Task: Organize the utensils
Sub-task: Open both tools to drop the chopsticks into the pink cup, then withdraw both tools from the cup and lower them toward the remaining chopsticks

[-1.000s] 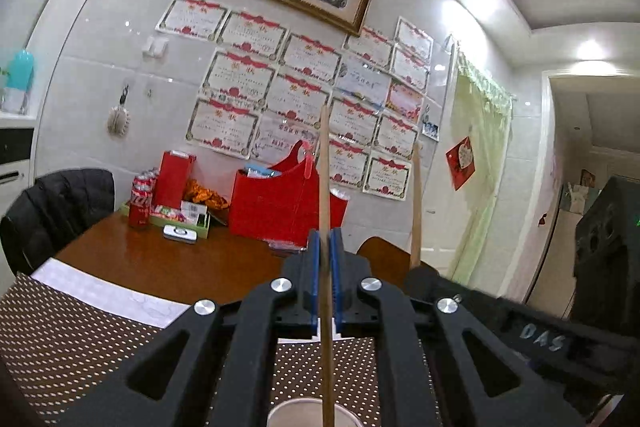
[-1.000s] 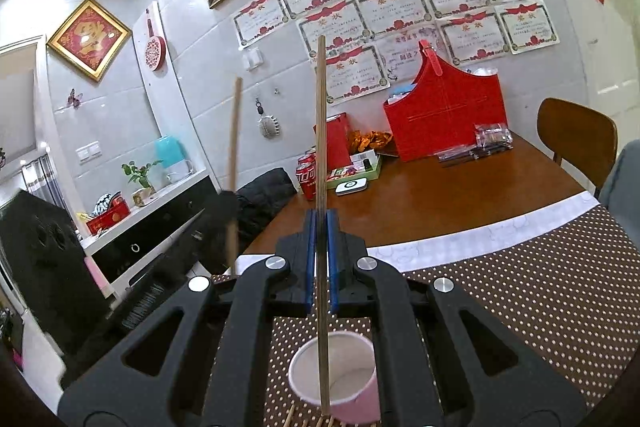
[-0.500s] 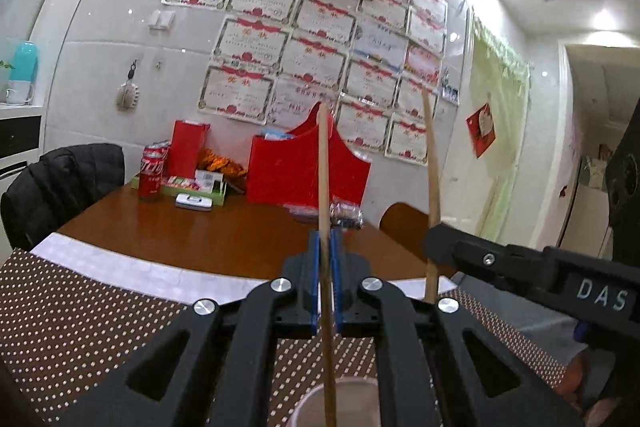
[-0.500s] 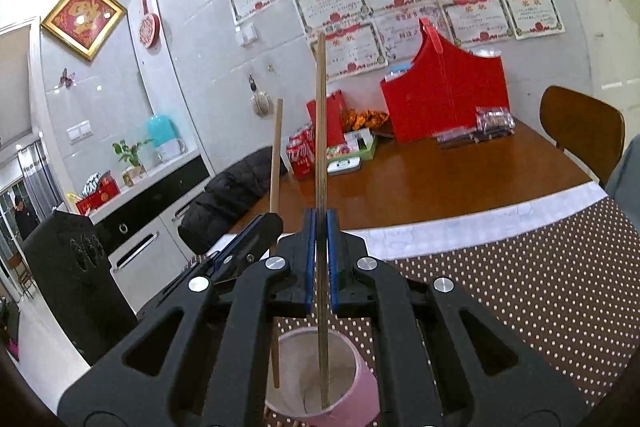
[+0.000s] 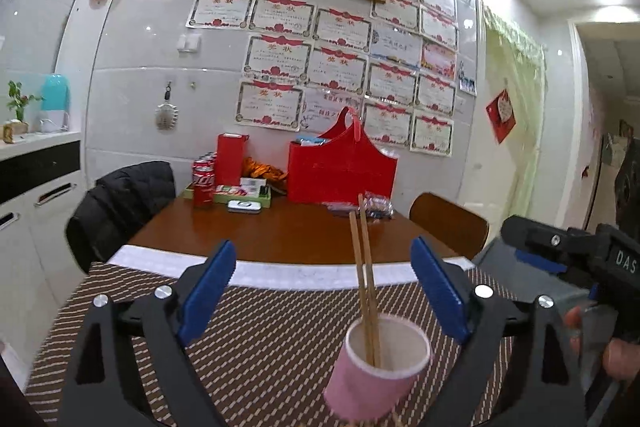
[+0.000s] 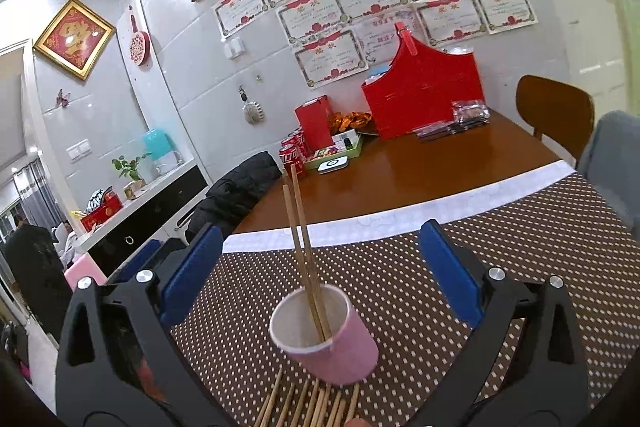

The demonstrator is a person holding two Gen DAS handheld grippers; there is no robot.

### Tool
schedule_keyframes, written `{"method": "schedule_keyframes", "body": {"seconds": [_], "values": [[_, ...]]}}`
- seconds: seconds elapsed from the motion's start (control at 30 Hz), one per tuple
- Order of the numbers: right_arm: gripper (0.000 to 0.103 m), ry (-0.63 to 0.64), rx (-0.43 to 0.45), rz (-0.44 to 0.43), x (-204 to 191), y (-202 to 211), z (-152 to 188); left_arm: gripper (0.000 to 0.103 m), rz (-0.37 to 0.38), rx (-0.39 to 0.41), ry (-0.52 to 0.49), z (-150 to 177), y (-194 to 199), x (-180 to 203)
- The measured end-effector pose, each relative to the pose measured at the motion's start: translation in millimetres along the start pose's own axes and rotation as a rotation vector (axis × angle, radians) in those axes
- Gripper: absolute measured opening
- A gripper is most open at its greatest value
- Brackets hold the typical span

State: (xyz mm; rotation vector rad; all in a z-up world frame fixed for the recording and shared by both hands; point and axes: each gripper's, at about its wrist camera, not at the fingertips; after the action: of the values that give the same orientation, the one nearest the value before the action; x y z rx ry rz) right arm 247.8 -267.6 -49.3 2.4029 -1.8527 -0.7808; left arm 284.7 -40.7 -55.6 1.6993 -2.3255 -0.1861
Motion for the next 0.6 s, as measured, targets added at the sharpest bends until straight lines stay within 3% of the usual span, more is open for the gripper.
{"method": "schedule_keyframes", "body": {"seconds": [0.37,0.6], "values": [[0.097,0.054,-0.042,0.045,-16,50,25,0.088,-0.079,-0.073,-0.084,15,76,5],[0.097,0.052,-0.074,0.077,-1,60,49,0.088,-0.101,-0.154,-0.110,38,86,11]]}}
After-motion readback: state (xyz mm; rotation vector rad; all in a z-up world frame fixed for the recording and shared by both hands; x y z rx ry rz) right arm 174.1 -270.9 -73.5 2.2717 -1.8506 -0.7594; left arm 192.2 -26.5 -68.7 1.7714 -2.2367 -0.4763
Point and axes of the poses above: each gripper's, at about its wrist camera, not at the fingertips, and y roughly against the way its jaws point, x to its right, z to its underside, and after that the axes turned 3 degrees about -x, right-handed
